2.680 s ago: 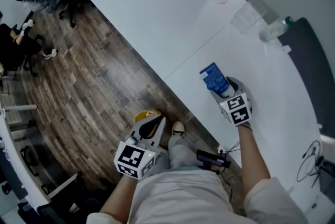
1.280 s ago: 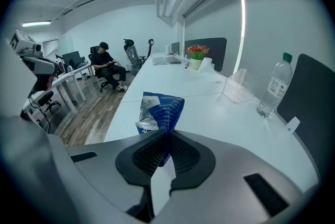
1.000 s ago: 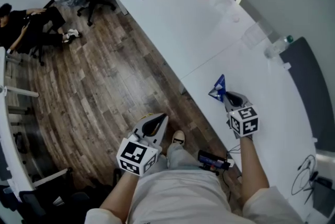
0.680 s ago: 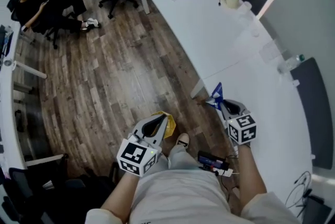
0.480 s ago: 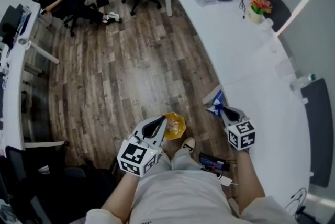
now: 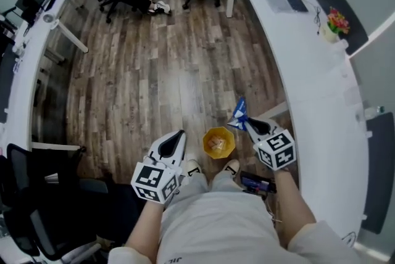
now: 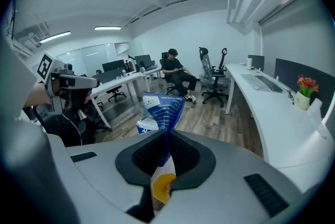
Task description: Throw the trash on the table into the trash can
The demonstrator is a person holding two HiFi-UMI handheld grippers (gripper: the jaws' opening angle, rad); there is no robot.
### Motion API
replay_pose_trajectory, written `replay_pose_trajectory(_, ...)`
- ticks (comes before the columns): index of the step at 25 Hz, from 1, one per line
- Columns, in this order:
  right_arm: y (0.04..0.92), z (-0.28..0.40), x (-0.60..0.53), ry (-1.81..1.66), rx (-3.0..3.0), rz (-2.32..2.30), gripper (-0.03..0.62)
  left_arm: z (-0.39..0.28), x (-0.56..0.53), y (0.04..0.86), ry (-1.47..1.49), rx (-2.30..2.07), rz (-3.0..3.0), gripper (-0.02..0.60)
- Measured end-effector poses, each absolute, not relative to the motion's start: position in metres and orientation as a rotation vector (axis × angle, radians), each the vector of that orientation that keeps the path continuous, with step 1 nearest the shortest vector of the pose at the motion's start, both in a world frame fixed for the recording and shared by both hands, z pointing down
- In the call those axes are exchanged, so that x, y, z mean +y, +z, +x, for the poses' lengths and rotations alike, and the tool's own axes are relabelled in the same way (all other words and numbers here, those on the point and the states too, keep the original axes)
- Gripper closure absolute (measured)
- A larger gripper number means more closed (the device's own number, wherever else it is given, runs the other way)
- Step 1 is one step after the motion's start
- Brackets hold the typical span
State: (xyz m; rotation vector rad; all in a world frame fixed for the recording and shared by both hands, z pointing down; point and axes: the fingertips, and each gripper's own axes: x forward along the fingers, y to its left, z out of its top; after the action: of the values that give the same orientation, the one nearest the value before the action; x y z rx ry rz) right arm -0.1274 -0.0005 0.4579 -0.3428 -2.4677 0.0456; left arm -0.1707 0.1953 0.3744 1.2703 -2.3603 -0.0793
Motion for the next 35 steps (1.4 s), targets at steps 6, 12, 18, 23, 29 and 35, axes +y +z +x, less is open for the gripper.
replay_pose_trajectory(6, 0.456, -0.137, 0.022, 0.013, -2.452, -0.366, 0.549, -0.178, 0.206, 0.379, -0.081, -2.327, 1.315, 0.58)
replay_pose_trajectory(12, 0.474, -0.13, 0.02, 0.005, -2.404, -0.362, 0.549, -0.183, 0.202, 0.392, -0.067, -2.276, 1.342, 0.58)
replay_pose_trajectory(18, 0.519, -0.116, 0.003, 0.016, -2.321, -0.38, 0.549, -0.181, 0.183, 0.418, -0.059, -2.232, 1.333, 0.58)
replay_pose_trajectory(23, 0.571, -0.108, -0.001, 0.019, -2.24, -0.429, 0.549, -0.183, 0.18, 0.458, -0.059, -2.203, 1.261, 0.58)
replay_pose_trajectory(29, 0.649, -0.102, 0.004, 0.037, -2.189, -0.451, 0.549, -0.174, 0.165, 0.526, -0.051, -2.148, 1.257, 0.58)
replay_pose_trajectory(35, 0.735, -0.088, 0.023, 0.007, -2.127, -0.483, 0.549, -0.176, 0.166, 0.592, -0.037, -2.113, 1.214, 0.58)
